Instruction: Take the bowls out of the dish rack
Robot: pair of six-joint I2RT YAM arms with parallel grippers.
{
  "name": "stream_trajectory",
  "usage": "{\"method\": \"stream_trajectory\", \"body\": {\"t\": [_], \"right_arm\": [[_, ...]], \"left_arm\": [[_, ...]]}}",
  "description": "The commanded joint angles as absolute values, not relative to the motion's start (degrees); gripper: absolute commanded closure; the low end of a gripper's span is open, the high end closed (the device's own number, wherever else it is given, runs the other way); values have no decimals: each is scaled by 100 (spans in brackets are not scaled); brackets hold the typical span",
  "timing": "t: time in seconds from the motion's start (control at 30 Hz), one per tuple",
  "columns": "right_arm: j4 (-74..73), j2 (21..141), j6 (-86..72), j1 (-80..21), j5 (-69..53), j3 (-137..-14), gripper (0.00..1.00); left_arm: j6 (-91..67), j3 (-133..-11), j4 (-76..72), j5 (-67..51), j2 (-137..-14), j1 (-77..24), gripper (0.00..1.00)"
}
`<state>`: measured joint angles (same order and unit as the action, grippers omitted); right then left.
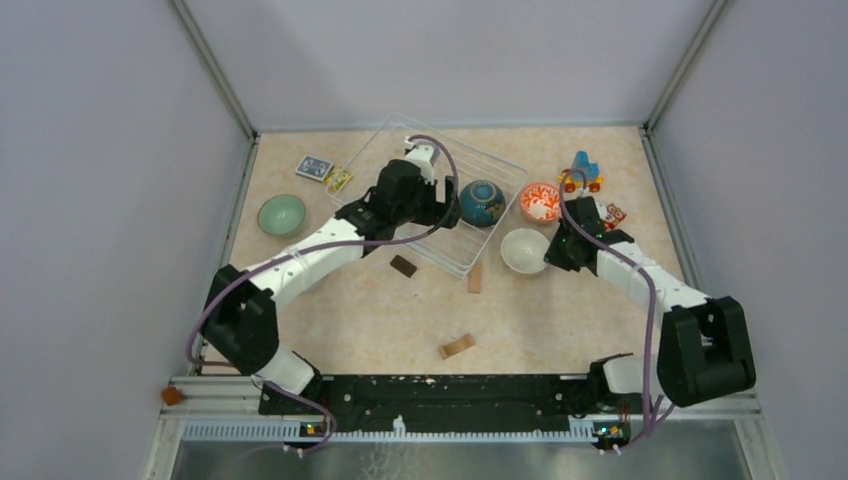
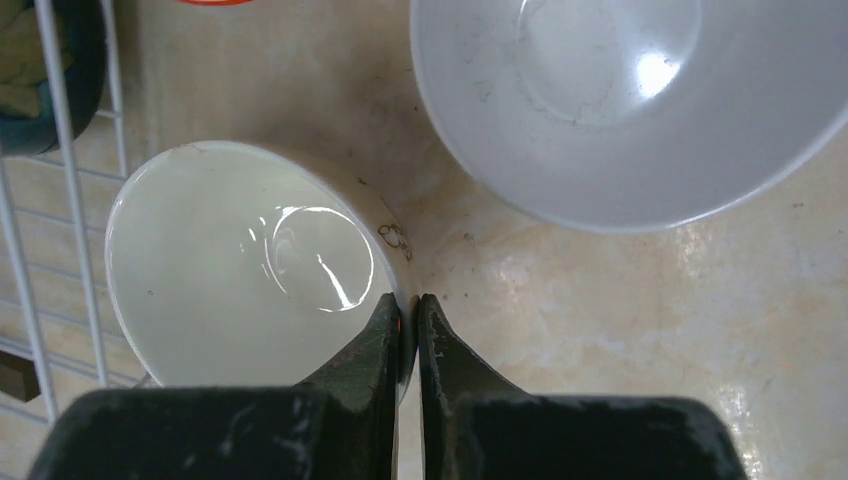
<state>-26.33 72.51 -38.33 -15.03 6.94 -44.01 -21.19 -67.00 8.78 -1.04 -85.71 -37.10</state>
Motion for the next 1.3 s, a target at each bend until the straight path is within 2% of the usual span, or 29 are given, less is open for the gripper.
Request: {"method": "stream_trajectory", "body": {"t": [0.0, 0.37, 0.4, 0.43, 0.47, 0.6, 0.77, 1.27], "right_arm": [[-1810, 7684, -3684, -1191, 500, -4860, 100], [-1684, 8061, -3318, -651, 849, -5135, 93], [-1689, 8044, -3274, -648, 865, -5141, 87], [-1673, 8023, -3258, -649, 884, -5126, 69], [-1632, 7986, -3225, -646, 877, -5089, 59], [-1590, 7741, -3050, -642, 902, -5019, 50], [-1819, 7410, -2776, -644, 928, -5150, 35], [-1829, 6426, -2094, -650, 133, -5429, 33]], "left_arm": [[-1953, -7280, 628, 195, -9113, -3762, 1], [-1845, -8657, 740, 152, -10605, -3764, 4], [-1819, -8710, 681, 174, -10686, -3767, 4], [-1805, -8758, 637, 182, -10761, -3764, 6], [-1796, -8812, 597, 188, -10835, -3763, 7], [-1771, -9127, 627, 138, -11204, -3762, 13], [-1815, -9369, 605, 35, -11550, -3758, 16], [-1758, -9685, 1149, 173, -11992, -3750, 32]]}}
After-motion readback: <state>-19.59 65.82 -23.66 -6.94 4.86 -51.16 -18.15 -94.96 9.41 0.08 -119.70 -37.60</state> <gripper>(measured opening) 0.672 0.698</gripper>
